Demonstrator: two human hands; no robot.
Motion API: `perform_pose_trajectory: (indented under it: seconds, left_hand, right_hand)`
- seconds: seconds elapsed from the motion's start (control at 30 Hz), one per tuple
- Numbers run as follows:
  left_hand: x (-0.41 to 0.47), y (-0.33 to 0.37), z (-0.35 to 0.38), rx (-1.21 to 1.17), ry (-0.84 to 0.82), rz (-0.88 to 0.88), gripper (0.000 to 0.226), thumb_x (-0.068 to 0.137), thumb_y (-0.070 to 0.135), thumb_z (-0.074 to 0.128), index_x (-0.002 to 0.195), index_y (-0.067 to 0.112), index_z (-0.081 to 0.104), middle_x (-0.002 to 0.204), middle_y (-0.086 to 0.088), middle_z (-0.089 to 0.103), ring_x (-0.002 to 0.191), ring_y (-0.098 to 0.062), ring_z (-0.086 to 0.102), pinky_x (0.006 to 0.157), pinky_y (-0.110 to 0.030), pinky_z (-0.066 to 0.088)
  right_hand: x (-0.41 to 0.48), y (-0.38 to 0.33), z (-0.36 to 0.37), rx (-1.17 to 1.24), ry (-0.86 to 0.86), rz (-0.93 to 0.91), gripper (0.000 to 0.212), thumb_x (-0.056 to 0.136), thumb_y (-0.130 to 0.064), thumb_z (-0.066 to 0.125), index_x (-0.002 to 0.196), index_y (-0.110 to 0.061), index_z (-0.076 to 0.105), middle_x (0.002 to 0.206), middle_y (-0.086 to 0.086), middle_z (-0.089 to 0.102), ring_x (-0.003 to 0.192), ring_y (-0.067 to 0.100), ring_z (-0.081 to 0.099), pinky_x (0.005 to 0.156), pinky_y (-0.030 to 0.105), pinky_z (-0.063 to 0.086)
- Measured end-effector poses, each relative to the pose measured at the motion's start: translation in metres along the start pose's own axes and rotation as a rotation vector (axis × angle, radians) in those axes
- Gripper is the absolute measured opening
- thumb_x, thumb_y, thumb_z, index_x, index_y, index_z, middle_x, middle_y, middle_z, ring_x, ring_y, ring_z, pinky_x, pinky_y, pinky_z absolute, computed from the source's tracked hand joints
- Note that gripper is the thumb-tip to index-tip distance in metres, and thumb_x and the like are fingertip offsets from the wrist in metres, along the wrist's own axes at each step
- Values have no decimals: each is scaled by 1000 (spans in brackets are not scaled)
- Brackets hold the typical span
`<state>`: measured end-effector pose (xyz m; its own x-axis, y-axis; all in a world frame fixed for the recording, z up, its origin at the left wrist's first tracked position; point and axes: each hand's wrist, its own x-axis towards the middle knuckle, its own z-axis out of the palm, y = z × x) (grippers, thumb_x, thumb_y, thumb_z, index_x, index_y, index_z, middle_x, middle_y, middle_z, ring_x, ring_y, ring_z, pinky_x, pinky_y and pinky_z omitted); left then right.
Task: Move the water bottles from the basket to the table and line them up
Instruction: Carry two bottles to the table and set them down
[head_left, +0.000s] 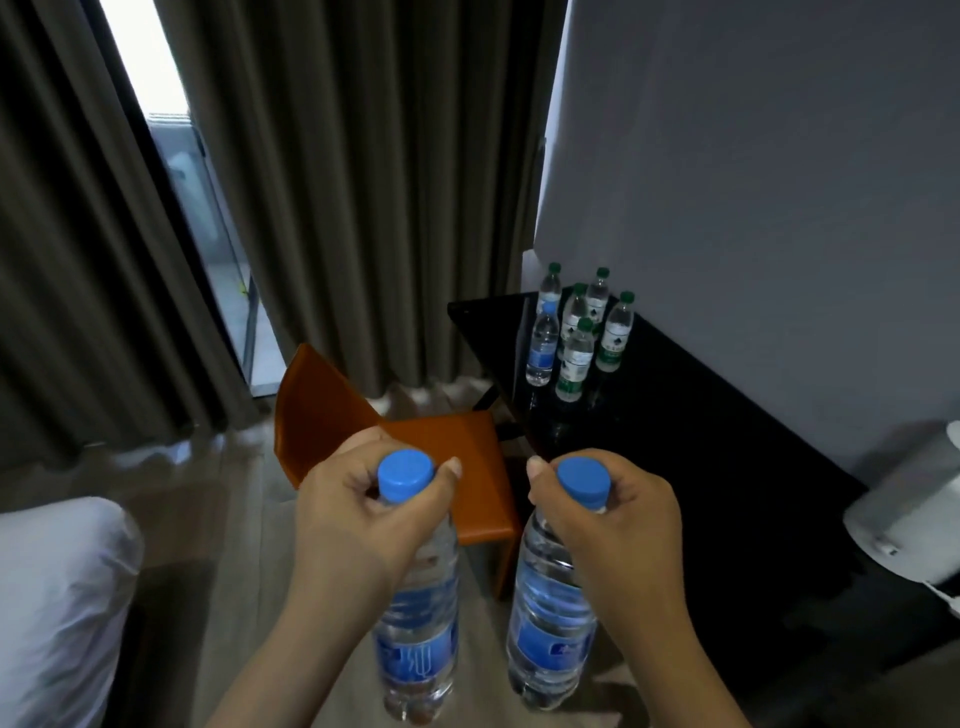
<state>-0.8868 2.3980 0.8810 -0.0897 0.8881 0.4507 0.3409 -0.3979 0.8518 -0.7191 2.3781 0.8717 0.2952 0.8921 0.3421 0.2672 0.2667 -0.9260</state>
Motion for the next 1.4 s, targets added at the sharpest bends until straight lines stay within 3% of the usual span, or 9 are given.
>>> perform_pose_trajectory:
  seconds: [0.1, 0.23, 0.47, 0.63, 0.73, 1.0, 1.27, 1.4]
  left_hand:
    - [44, -27, 13, -41, -29, -20, 26, 73, 23, 75, 55, 17, 58, 60, -7, 54, 58, -13, 53, 56, -25, 46]
    - [111, -58, 23, -66, -80, 7, 25, 72, 25, 72, 56, 13, 58, 59, -5, 52, 59, -14, 52, 54, -17, 42]
    - [215, -102, 48, -78, -161, 62, 24, 72, 25, 74, 58, 16, 57, 61, -3, 52, 59, -12, 54, 54, -18, 44]
    - [256, -129, 74, -111, -228, 40, 22, 72, 25, 74, 59, 16, 58, 61, -2, 53, 59, -13, 55, 55, -22, 46]
    - [279, -141, 97, -115, -252, 13, 23, 72, 24, 74, 58, 17, 57, 62, -3, 53, 58, -11, 55, 54, -18, 45]
    - [356, -164, 180, -87, -244, 6, 21, 72, 31, 69, 60, 15, 61, 64, 1, 54, 61, -13, 58, 58, -27, 50]
    - [425, -182, 272, -12, -194, 15, 17, 73, 21, 73, 63, 14, 62, 66, -1, 55, 63, -10, 56, 59, -23, 49]
    - [436, -202, 301, -7, -236, -38, 15, 74, 20, 75, 66, 16, 62, 69, 1, 57, 67, -8, 58, 62, -14, 47]
  right_hand:
    - [37, 17, 19, 2, 38, 24, 32, 79, -29, 71, 60, -6, 59, 59, 11, 59, 48, 9, 52, 48, 16, 46]
    - [89, 31, 51, -53, 103, 31, 32, 76, -34, 70, 60, -9, 57, 57, 9, 57, 47, 3, 49, 46, 15, 43]
    - [166, 52, 88, -91, 258, 84, 24, 74, -36, 71, 62, -15, 64, 64, 3, 65, 52, 6, 59, 49, 10, 47]
    - [206, 75, 97, -125, 268, 136, 22, 77, -28, 72, 62, -13, 63, 61, 3, 64, 49, 1, 55, 48, 10, 45]
    - [235, 92, 94, -129, 299, 127, 25, 79, -22, 73, 59, -12, 62, 58, 3, 61, 47, 0, 52, 46, 10, 43]
    - [342, 148, 69, -77, 298, 101, 32, 78, -22, 73, 63, 2, 59, 59, 16, 57, 50, 10, 50, 48, 20, 42]
    - [448, 197, 27, -74, 268, 81, 35, 80, -20, 73, 60, 3, 56, 55, 12, 55, 48, 6, 47, 47, 19, 40]
    - [471, 227, 12, -47, 277, 117, 33, 80, -16, 74, 59, 1, 55, 49, -4, 52, 46, 0, 46, 46, 12, 40]
